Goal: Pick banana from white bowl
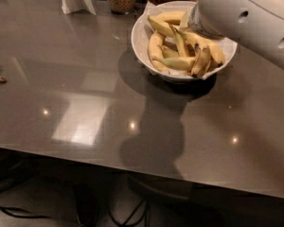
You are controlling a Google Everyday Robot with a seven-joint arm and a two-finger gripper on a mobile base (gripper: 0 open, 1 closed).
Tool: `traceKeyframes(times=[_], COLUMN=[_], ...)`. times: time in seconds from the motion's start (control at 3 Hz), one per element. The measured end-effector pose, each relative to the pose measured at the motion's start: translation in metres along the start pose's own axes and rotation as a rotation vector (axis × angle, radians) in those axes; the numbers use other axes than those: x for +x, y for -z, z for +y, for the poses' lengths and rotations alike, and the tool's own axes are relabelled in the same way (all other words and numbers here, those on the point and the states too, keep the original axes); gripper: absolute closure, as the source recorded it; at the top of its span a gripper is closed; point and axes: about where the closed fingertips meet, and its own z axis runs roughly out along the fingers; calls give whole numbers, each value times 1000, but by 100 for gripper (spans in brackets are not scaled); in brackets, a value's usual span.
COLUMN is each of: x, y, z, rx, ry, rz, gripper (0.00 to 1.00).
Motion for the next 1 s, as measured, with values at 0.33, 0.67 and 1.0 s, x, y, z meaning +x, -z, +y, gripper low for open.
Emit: traceKeyframes(times=[0.33, 0.67, 1.0], x=[16, 20, 17], y=[6, 9, 8], z=[10, 17, 21], rx=[-24, -40, -49], ry=[4, 9, 15], rz=[33, 41, 33], gripper=[33, 35, 39])
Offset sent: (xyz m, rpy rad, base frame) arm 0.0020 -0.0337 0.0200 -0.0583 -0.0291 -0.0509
